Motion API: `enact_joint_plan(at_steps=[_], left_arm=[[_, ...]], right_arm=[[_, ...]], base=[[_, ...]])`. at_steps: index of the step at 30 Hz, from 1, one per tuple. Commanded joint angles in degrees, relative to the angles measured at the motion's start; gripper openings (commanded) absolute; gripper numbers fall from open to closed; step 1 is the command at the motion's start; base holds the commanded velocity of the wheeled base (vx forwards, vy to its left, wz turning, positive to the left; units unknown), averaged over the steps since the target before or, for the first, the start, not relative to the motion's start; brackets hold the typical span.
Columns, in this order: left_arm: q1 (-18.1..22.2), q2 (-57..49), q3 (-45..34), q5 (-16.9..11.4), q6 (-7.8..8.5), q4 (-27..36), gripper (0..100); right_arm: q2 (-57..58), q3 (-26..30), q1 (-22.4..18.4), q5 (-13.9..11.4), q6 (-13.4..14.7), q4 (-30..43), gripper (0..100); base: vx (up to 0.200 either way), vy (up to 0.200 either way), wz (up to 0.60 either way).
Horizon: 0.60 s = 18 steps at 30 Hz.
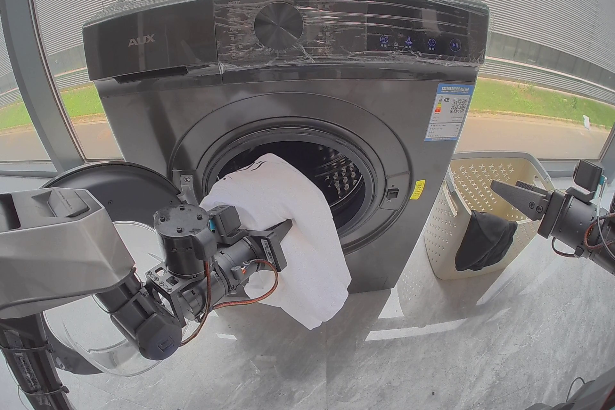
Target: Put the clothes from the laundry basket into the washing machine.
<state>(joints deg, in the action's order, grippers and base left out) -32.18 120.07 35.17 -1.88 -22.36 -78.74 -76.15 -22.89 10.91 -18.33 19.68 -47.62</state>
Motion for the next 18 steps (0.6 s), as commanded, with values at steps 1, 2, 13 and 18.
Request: enact_joint_plan(at_steps=[1, 2, 13, 18], left_arm=[[0.28, 1.75, 0.6, 0.91, -0.93, -0.01, 0], [0.28, 1.75, 0.6, 1.0, -0.93, -0.01, 0], [0.1, 0.08, 0.78, -0.5, -0.41, 3.24, 0], [0.02, 1.58, 2.18, -0.14, 0.21, 2.19, 0]], right_arm=[[-0.13, -0.22, -0.01, -0.03, 0.01, -0.02, 100], [-0.13, -0.22, 0.08, -0.03, 0.01, -0.02, 100], [-0.49, -0.31, -0.01, -0.03, 0.01, -0.02, 100], [-0.49, -0.31, -0.01, -0.03, 0.1, -0.02, 100]], base=[[0.0, 0.0, 0.0], [0.0, 0.0, 0.0], [0.0, 0.0, 0.0], [0.12, 0.0, 0.0]])
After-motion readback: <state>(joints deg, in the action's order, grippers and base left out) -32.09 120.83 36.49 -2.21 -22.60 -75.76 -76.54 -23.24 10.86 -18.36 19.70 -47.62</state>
